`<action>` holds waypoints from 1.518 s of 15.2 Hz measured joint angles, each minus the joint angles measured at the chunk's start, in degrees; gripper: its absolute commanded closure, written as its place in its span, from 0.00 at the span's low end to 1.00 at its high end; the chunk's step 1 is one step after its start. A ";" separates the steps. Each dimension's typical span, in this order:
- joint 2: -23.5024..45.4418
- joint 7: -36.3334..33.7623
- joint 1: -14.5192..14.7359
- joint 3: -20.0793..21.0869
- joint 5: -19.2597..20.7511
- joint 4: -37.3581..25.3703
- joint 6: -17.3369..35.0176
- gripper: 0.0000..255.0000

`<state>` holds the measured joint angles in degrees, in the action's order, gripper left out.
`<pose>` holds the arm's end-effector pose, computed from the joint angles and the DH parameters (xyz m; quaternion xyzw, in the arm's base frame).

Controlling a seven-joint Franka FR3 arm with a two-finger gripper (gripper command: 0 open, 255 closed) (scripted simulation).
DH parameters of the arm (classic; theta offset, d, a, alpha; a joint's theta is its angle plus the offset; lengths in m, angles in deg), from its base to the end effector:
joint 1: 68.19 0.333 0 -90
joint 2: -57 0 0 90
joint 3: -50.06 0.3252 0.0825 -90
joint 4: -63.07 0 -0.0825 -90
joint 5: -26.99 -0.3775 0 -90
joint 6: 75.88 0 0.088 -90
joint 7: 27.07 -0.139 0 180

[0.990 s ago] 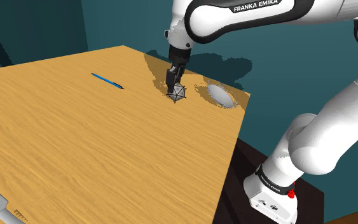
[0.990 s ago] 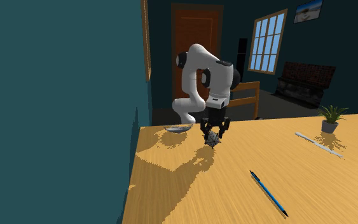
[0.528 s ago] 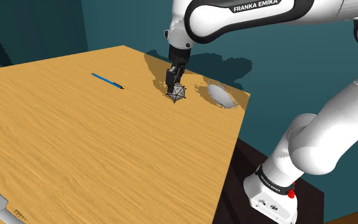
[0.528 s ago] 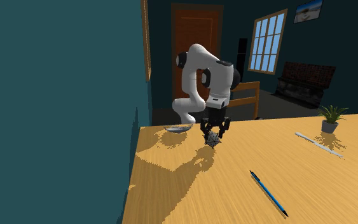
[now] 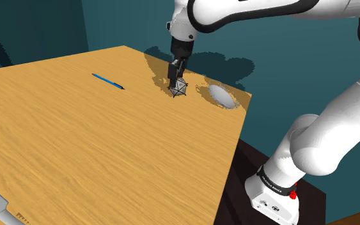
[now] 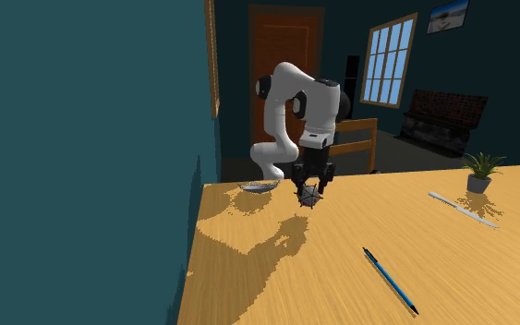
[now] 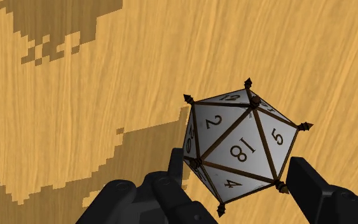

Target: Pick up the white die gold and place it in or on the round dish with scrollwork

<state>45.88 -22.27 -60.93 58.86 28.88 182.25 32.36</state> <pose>0.4724 0.1358 0.4897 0.9823 0.1846 0.0033 0.0302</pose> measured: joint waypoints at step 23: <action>0.08 1.26 -0.31 -0.41 -0.02 -17.42 -17.32 1.00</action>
<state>45.95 -21.01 -61.24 58.45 28.86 164.83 15.04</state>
